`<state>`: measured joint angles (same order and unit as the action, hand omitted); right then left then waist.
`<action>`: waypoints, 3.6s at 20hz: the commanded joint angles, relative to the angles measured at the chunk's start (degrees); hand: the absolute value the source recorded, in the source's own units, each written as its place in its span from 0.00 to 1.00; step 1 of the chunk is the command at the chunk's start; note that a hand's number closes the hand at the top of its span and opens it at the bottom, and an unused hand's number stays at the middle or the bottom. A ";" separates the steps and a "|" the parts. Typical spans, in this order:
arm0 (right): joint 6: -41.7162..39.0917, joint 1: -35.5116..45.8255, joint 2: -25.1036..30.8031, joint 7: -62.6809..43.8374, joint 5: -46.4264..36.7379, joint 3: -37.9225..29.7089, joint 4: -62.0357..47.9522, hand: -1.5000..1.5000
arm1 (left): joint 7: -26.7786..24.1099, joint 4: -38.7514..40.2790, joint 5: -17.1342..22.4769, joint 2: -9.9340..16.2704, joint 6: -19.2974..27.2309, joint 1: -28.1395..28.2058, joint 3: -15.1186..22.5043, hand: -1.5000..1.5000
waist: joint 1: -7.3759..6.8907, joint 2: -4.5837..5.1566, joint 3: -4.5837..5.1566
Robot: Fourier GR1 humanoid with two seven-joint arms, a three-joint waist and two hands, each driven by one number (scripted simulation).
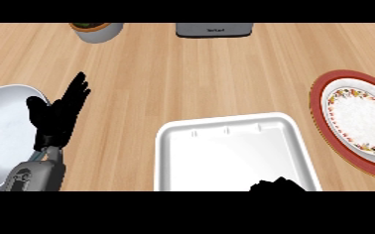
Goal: Pick the can from the tray and place it in the plate
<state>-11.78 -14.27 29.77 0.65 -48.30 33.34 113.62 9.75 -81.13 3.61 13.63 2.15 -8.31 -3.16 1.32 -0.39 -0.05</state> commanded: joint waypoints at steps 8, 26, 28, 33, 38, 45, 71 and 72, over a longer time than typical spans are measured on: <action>25.03 -12.56 1.47 12.08 6.67 -21.70 13.68 1.00 | -1.23 0.63 -1.02 -1.78 1.61 1.35 0.20 0.50 | 1.46 -0.07 -0.06; 14.12 8.23 5.75 19.40 34.95 -52.13 -24.48 1.00 | 0.19 -0.78 -0.34 -1.23 -1.63 -0.93 -0.40 0.50 | -1.91 0.49 0.00; 12.91 12.63 7.51 23.50 34.73 -52.88 -32.74 1.00 | 3.24 -1.88 -0.73 -0.80 -1.27 -1.71 -0.26 0.50 | -2.12 0.51 -0.03; 11.30 16.29 13.37 31.03 28.82 -53.08 -47.52 1.00 | 0.24 -0.39 -2.75 -2.19 -0.48 -0.89 0.78 0.50 | -2.19 0.64 -0.04; 3.75 21.64 11.80 29.99 29.81 -49.24 -59.73 1.00 | 1.60 -2.16 -2.38 -1.95 -0.91 -1.47 0.79 0.50 | -2.98 0.76 -0.12; -0.27 32.77 17.60 48.26 26.80 -49.75 -76.10 0.00 | 0.25 -0.64 -2.03 -2.26 -1.26 -1.64 -0.63 0.50 | -2.26 0.62 -0.06; -36.18 30.83 23.52 42.54 56.24 -57.73 -80.01 0.00 | -0.02 1.46 -2.05 -1.64 -1.74 -3.51 -2.17 0.50 | -2.03 0.84 -0.19; -35.84 31.26 22.55 41.44 56.96 -57.42 -79.46 0.00 | 1.39 0.09 -1.98 -1.99 -1.90 -2.57 -1.48 0.50 | -2.12 0.69 -0.16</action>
<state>-38.06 16.10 51.79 33.81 7.83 -23.81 37.82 9.76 -80.73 1.53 12.01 0.22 -10.10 -4.93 -0.35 0.20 -0.16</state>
